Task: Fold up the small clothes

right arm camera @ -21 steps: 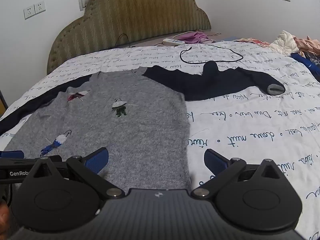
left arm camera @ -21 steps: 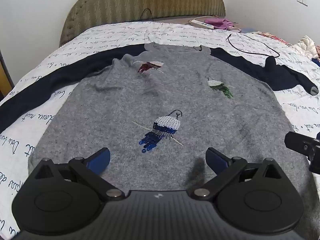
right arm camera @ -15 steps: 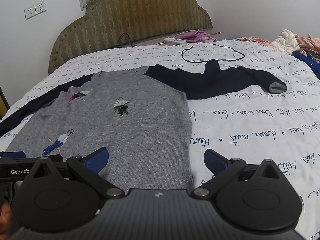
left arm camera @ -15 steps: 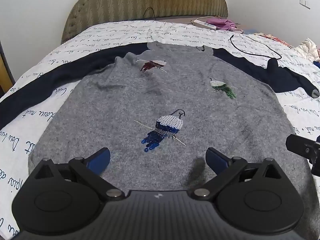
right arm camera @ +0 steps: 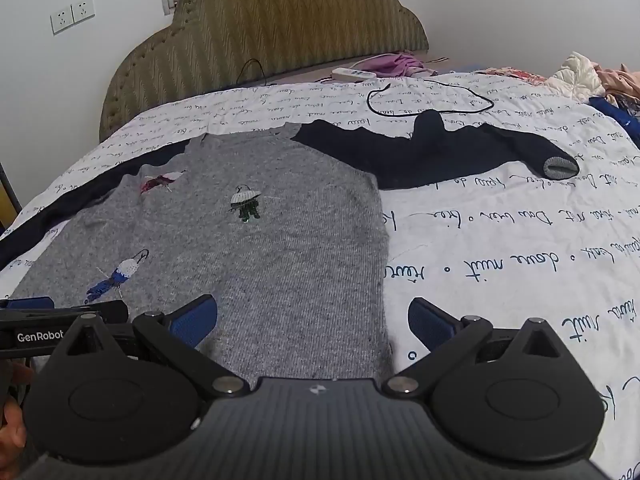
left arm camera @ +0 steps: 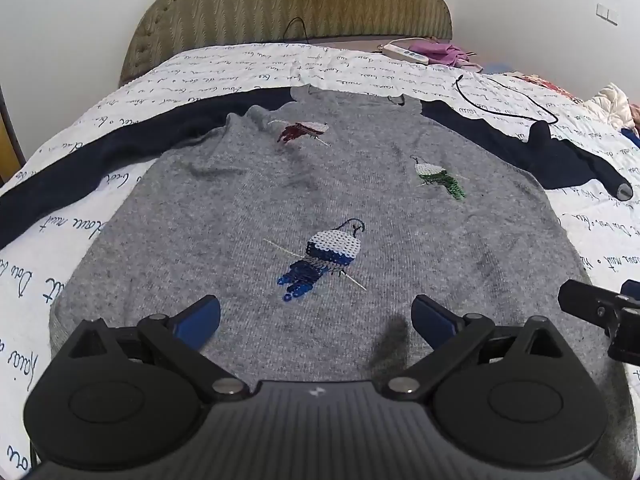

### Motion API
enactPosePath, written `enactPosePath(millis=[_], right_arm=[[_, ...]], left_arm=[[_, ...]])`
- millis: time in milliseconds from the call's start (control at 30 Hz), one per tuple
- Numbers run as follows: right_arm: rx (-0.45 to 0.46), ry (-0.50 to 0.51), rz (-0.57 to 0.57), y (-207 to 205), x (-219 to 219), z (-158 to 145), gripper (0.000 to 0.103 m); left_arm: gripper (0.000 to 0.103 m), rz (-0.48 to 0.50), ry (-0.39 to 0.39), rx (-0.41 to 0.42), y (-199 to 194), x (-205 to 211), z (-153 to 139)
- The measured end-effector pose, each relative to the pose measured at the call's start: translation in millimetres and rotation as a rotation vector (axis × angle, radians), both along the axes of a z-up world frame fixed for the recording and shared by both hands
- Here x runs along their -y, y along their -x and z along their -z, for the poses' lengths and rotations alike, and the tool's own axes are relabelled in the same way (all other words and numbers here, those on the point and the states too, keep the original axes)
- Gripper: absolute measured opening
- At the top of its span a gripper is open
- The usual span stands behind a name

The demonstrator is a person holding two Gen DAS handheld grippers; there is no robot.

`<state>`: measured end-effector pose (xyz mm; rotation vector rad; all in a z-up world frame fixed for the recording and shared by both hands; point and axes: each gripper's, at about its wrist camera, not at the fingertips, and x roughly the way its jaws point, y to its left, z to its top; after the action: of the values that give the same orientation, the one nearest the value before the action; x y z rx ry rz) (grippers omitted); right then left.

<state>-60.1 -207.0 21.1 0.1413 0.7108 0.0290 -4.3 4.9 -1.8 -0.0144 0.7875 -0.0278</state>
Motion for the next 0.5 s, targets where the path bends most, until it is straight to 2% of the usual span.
enactPosePath(millis=[500], right_arm=[[-0.016,-0.008,-0.011,-0.8,-1.5,4.2,0.103]], left_arm=[[0.102,-0.009,-0.003,-0.016,-0.7,-1.6,5.7]])
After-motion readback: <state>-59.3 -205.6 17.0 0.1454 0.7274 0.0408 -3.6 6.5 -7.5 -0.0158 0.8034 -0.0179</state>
